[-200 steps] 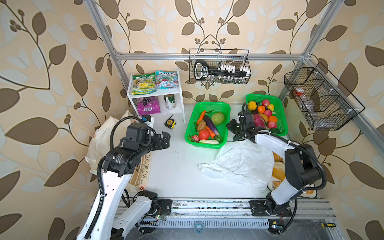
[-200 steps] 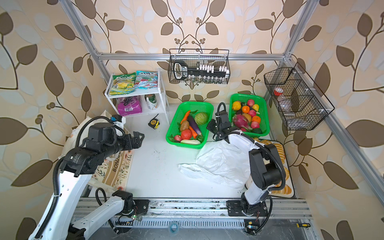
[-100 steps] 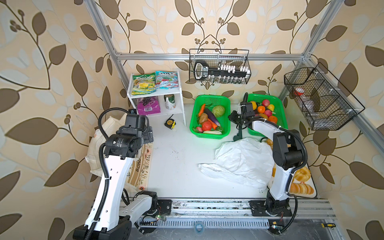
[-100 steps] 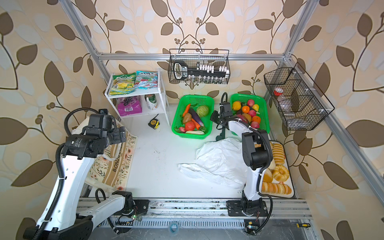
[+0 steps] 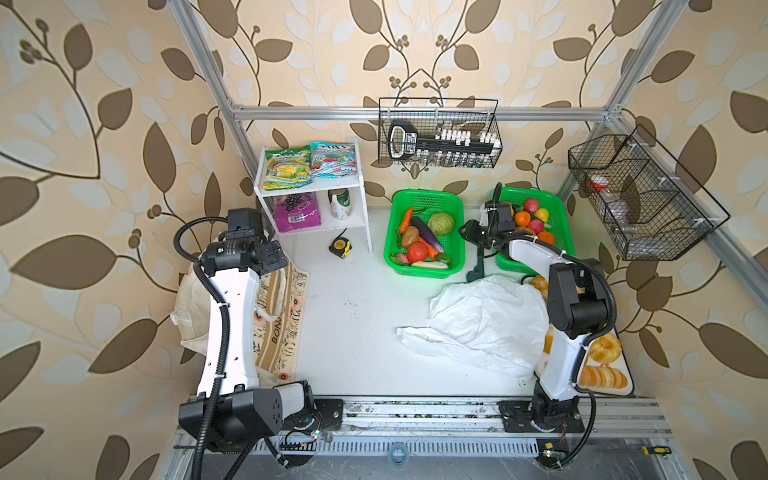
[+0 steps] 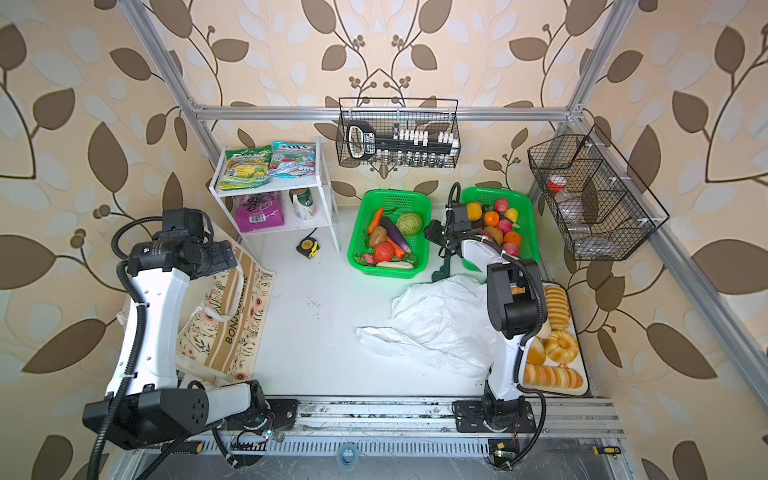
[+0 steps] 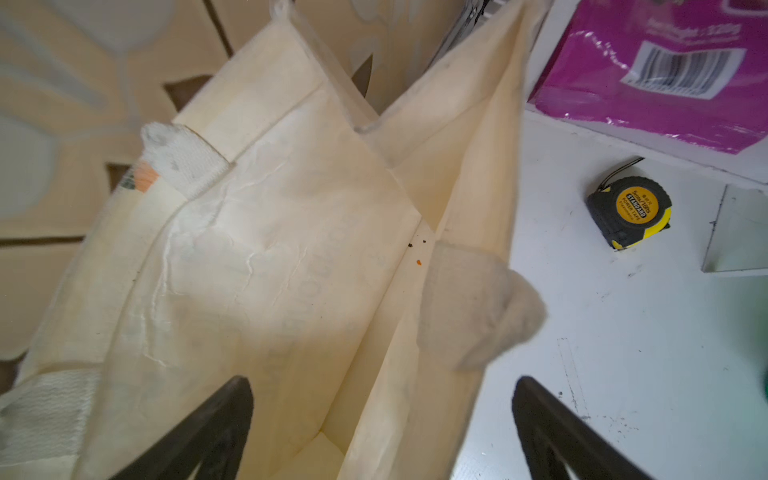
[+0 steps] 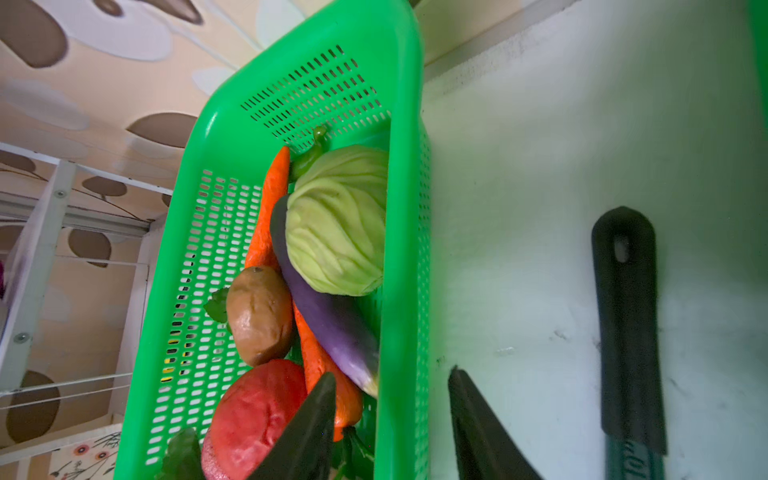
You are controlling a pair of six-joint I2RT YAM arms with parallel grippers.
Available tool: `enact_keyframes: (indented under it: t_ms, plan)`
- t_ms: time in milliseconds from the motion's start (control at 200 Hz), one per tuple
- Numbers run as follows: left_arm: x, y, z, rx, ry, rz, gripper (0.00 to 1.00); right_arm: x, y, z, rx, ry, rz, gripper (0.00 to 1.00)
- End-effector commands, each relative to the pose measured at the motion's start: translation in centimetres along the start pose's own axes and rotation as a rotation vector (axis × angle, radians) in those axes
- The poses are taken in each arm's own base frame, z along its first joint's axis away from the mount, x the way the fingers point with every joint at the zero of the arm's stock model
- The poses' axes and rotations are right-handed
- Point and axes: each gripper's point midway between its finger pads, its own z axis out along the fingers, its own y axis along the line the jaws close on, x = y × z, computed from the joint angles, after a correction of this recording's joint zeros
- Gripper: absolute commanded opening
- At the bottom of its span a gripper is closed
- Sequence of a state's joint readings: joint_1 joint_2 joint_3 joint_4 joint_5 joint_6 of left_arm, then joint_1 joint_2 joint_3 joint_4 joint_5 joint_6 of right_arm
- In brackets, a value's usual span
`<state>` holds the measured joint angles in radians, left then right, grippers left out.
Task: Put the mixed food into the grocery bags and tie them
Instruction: 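Grasp the cream tote bag with the left gripper while the right gripper releases the basket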
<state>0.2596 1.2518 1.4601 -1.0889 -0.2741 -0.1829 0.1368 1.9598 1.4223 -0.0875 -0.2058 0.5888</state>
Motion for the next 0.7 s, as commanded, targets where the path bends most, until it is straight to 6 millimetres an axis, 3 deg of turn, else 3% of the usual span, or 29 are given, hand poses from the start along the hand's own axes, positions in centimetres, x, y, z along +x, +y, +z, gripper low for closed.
enact_keyframes:
  t_ms: [0, 175, 265, 395, 470, 585, 695]
  plan:
    - [1.6, -1.8, 0.8, 0.124, 0.059, -0.076, 0.98, -2.4, 2.9, -3.9, -0.075, -0.079, -0.047, 0.6]
    - [4.3, -3.5, 1.0, 0.242, 0.129, -0.097, 0.76, -1.5, 4.2, -8.6, -0.128, -0.114, -0.026, 0.64]
    - [5.7, -4.6, 0.5, 0.324, 0.157, -0.099, 0.6, 0.8, 4.6, -10.8, -0.169, -0.098, -0.014, 0.64]
    - [7.4, -7.2, -1.6, 0.512, 0.207, -0.104, 0.29, 3.6, 5.6, -14.0, -0.206, -0.096, -0.037, 0.64]
    - [8.3, -7.9, -2.7, 0.576, 0.242, -0.134, 0.17, 5.7, 6.0, -15.4, -0.224, -0.074, -0.042, 0.64]
    - [9.5, -8.0, -4.3, 0.589, 0.273, -0.134, 0.05, 8.6, 6.1, -16.9, -0.237, -0.03, -0.028, 0.64]
    - [10.5, -8.7, -6.1, 0.629, 0.28, -0.116, 0.02, 10.8, 6.2, -17.9, -0.247, -0.002, -0.015, 0.64]
